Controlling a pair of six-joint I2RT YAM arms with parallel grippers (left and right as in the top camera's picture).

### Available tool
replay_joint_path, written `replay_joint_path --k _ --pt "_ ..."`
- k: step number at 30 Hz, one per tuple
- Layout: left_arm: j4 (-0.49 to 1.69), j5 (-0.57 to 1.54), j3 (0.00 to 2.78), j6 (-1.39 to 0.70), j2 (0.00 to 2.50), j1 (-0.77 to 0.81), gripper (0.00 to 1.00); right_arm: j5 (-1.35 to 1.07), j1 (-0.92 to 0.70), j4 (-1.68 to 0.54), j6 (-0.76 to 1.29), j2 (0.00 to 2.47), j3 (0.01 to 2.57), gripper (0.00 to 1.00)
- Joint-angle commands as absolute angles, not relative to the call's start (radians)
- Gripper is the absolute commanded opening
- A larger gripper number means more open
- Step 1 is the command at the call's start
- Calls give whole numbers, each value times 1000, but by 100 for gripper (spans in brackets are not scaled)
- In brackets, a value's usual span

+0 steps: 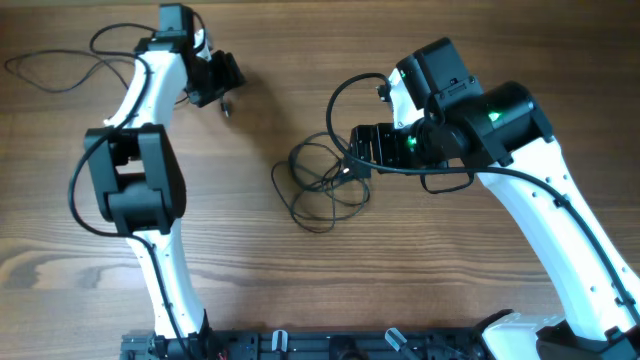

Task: Untangle cables

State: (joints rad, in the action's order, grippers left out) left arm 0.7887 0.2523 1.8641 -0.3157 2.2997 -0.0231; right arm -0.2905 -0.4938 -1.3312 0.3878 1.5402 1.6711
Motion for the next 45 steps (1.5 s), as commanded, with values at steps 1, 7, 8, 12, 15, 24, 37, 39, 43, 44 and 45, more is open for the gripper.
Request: replay_joint_path --k 1,7,8,12,15,24,37,39,43,44,45 --pt "786 16 1864 -299 2287 -22 69 -292 -498 -1333 366 1554 1675 100" --pt "756 -12 1864 -295 2292 -29 57 -292 -498 -1332 366 1554 1675 100" --pt "748 -12 1864 -295 2298 -29 53 -292 -498 -1330 366 1554 1675 100" --pt "723 24 1864 -295 2320 -25 40 -293 -498 -1329 367 1554 1675 100" --pt "701 29 1864 -295 2327 -24 26 -293 -498 -1332 367 1554 1675 100" --pt "579 29 1864 -304 2328 -52 4 -293 -498 -1333 370 1554 1675 100" --pt "246 138 1865 -377 2326 -79 4 -293 -498 -1345 370 1554 1675 100" --pt "253 138 1865 -374 2326 -82 12 -293 -498 -1344 370 1554 1675 100" --pt "294 138 1865 -355 2326 -88 100 -293 -498 -1344 370 1554 1675 100" --pt "300 138 1865 -347 2320 -90 100 -293 -498 -1344 370 1554 1675 100" --pt "305 138 1865 -344 2313 -93 100 -293 -498 -1344 370 1554 1675 100"
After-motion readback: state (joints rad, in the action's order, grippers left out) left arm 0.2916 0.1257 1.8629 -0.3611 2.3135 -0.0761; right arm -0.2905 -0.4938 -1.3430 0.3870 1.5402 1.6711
